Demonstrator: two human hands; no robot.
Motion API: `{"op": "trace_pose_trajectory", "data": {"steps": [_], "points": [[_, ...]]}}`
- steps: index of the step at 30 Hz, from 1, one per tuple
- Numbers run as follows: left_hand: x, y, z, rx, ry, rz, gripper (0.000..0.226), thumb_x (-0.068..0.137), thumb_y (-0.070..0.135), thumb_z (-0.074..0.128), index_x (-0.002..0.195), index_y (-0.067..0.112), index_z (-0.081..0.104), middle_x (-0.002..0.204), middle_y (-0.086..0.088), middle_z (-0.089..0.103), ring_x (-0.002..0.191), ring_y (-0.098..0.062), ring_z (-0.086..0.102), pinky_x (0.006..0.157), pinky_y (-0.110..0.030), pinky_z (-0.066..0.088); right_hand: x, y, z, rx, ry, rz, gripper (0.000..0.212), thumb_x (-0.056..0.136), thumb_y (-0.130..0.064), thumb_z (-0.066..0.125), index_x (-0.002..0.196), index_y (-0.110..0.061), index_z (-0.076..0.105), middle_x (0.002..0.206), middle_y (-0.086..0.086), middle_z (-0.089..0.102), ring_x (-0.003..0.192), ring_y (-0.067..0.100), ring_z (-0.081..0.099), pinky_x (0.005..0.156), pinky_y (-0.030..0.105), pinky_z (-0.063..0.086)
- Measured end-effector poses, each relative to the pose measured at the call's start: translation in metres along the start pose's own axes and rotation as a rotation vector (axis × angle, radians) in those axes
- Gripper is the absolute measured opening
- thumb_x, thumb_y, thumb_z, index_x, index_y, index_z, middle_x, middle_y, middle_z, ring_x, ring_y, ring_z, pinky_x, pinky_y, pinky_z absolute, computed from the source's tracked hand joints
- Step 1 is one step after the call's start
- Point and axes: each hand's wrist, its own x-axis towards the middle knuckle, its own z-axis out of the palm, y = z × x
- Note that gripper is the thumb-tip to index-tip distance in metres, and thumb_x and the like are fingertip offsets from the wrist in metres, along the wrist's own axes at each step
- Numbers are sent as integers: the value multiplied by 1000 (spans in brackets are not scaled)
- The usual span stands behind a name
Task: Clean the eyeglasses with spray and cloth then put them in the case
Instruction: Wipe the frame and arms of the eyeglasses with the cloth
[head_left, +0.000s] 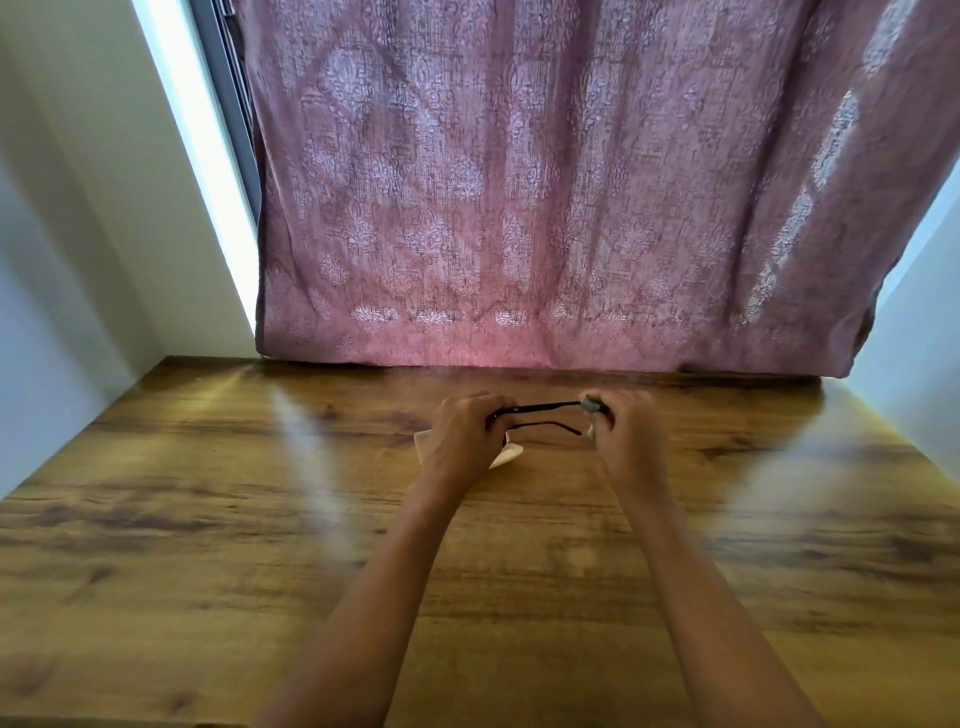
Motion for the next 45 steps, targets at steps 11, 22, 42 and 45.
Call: {"op": "trace_pose_trajectory", "data": {"steps": [11, 22, 42, 45], "points": [[-3, 1, 3, 9, 6, 88, 16, 75, 12, 66, 87, 9, 75, 75, -7, 74, 60, -18, 65, 57, -24, 48, -21, -26, 10, 43, -65, -172, 34, 76, 10, 61, 105, -5, 68, 96, 7, 71, 89, 22, 59, 75, 23, 41], [0, 0, -2, -6, 52, 84, 15, 73, 7, 69, 87, 8, 75, 67, -7, 72, 66, -10, 56, 55, -20, 44, -17, -29, 9, 90, 33, -116, 30, 78, -1, 66, 104, -16, 70, 76, 2, 62, 72, 10, 51, 64, 12, 33], [-7, -9, 0, -52, 60, 103, 18, 70, 3, 70, 87, 9, 76, 66, -5, 72, 67, -12, 60, 56, -17, 43, -13, 5, -5, 139, -54, -24, 22, 77, -1, 68, 98, -5, 70, 83, 11, 65, 70, 7, 51, 64, 2, 38], [-8, -11, 0, -53, 73, 93, 20, 70, -1, 70, 86, 8, 75, 65, -5, 71, 74, -10, 59, 58, -16, 44, -10, 19, -10, 62, -12, 32, 18, 76, -3, 69, 94, -2, 70, 77, 11, 67, 76, 19, 52, 58, 9, 30]]}}
